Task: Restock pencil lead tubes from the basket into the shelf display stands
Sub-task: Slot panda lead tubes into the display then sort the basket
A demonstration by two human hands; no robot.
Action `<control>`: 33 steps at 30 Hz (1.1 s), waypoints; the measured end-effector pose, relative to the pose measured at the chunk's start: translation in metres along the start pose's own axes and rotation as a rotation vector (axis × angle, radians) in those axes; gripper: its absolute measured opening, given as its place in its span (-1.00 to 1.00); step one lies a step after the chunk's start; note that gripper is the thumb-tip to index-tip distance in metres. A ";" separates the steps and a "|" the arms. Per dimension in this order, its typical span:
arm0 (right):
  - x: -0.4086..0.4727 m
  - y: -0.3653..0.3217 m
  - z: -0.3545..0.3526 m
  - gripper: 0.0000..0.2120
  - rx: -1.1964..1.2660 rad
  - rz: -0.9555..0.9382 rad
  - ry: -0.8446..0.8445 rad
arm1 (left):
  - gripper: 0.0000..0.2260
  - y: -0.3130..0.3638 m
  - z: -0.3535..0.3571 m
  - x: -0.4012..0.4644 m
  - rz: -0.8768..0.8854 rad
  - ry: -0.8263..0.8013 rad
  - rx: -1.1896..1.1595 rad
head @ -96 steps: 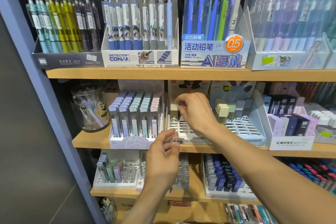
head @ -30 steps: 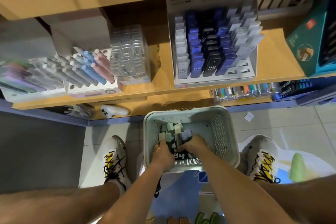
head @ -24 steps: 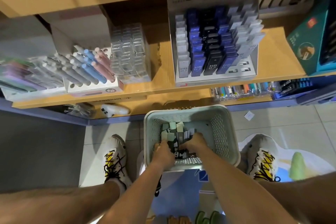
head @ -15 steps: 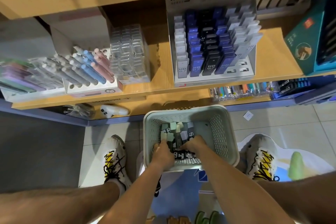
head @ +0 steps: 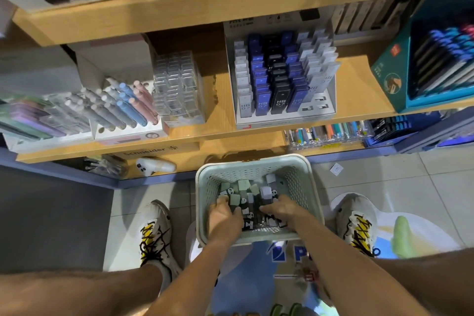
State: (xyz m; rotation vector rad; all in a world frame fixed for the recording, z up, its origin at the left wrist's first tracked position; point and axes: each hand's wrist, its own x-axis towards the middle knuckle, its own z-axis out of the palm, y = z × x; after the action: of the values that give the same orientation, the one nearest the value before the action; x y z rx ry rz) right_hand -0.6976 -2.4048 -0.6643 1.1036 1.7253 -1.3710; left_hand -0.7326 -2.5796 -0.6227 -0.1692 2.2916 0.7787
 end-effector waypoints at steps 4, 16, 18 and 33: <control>-0.035 -0.005 -0.017 -0.61 0.040 -0.104 -0.056 | -0.52 0.016 -0.002 -0.012 0.048 -0.012 -0.124; -0.173 -0.055 -0.026 -0.71 0.187 -0.573 -0.216 | -0.58 0.068 -0.060 -0.084 0.035 -0.698 -0.958; -0.199 -0.068 -0.028 -0.67 0.157 -0.648 -0.171 | -0.59 0.083 -0.076 -0.099 0.108 -0.706 -1.031; -0.323 -0.163 -0.084 -0.61 -0.590 -1.257 0.308 | -0.62 0.175 -0.207 -0.194 0.492 -0.626 -0.890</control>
State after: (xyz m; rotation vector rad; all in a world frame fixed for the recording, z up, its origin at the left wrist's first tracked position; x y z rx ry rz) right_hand -0.7085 -2.4060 -0.2932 -0.2456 2.9885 -1.1234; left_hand -0.7651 -2.5757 -0.2904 0.2297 1.2782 1.7769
